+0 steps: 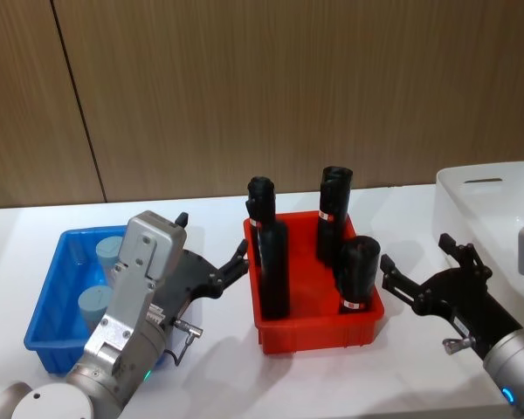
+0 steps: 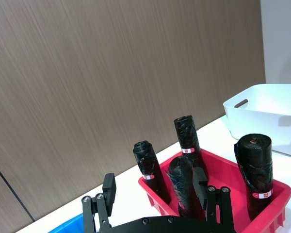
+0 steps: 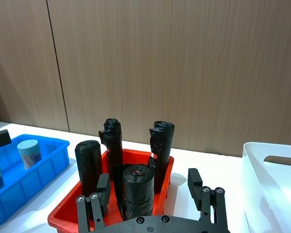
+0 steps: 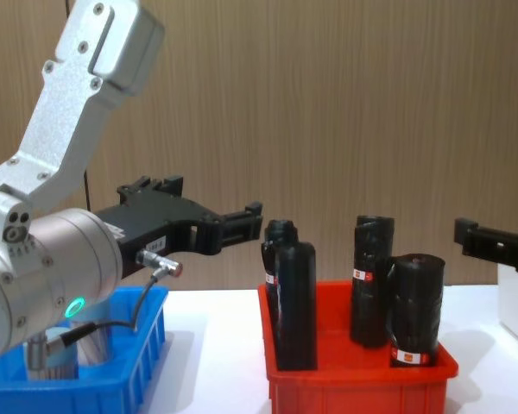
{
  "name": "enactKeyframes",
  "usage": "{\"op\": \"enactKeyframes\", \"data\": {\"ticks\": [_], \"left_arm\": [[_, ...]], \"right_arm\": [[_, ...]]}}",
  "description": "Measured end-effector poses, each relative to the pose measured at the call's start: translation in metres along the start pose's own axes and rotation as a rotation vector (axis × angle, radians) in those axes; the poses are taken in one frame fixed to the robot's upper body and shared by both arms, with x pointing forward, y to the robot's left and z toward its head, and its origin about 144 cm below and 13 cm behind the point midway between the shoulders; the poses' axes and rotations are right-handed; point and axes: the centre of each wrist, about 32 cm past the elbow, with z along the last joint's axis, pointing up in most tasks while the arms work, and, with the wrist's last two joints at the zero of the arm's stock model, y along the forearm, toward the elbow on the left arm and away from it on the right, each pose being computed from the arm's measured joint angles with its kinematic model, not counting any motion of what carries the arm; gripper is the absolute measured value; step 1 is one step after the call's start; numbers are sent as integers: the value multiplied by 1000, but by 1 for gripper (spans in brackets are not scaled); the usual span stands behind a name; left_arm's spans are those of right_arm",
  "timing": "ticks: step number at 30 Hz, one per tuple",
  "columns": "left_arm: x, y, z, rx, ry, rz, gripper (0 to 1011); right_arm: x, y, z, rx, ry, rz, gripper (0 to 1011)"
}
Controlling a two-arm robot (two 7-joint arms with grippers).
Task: Pick the cotton swabs from the blue box and place them into the white box.
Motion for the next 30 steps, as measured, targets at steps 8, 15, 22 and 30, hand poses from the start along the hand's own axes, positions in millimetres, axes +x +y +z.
{"op": "enactKeyframes", "data": {"ticks": [8, 15, 22, 30], "left_arm": [[0, 0, 0, 0, 0, 0, 1004], [0, 0, 0, 0, 0, 0, 1004], [0, 0, 0, 0, 0, 0, 1004], [3, 1, -1, 3, -2, 0, 1004]], "right_arm": [[0, 0, 0, 0, 0, 0, 1002], [0, 0, 0, 0, 0, 0, 1002], [0, 0, 0, 0, 0, 0, 1002], [0, 0, 0, 0, 0, 0, 1002]]}}
